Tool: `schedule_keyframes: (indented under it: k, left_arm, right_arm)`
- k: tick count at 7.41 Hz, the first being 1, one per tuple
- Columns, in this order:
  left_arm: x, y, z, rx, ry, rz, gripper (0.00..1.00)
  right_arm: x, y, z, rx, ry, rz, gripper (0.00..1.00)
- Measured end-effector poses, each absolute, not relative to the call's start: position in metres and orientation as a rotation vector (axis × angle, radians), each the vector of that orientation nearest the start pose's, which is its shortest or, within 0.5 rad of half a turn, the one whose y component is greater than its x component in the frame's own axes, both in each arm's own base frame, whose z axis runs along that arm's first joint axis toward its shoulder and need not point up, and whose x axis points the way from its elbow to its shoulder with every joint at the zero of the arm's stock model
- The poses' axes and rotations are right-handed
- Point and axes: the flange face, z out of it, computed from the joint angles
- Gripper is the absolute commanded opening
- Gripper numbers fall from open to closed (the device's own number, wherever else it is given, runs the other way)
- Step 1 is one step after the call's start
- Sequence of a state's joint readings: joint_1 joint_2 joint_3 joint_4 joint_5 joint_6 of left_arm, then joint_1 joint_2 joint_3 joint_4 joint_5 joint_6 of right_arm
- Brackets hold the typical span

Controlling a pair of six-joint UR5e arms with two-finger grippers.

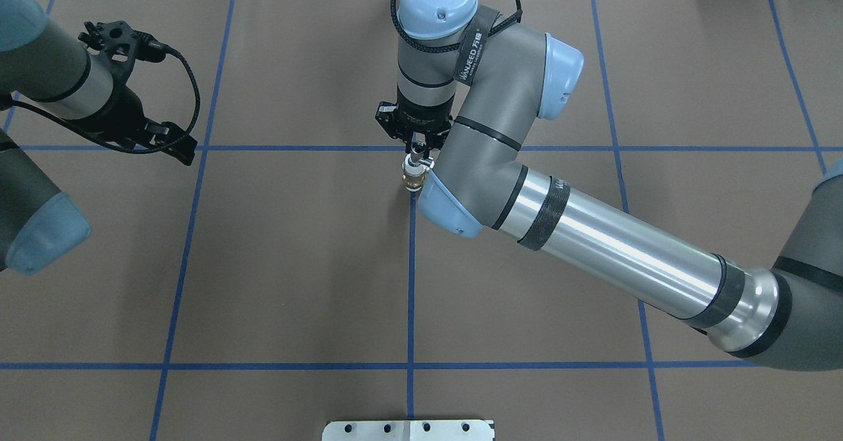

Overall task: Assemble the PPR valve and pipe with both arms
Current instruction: 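Lower the chrome elbow onto the pipe top and press it down with the right gripper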

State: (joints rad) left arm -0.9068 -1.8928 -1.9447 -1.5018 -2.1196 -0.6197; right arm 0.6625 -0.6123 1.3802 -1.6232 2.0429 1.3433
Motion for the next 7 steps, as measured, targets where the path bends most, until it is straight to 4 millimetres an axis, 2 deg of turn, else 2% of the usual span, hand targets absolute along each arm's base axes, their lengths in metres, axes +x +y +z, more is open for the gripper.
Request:
schedule_keyframes:
  k: [7]
  left_arm:
    - [0.2859,-0.4951,0.3259,0.157,0.8,0.217,0.99]
  right_arm:
    - [-0.5571,-0.5408,0.1332,-0.11,-0.823,0.235,0.0]
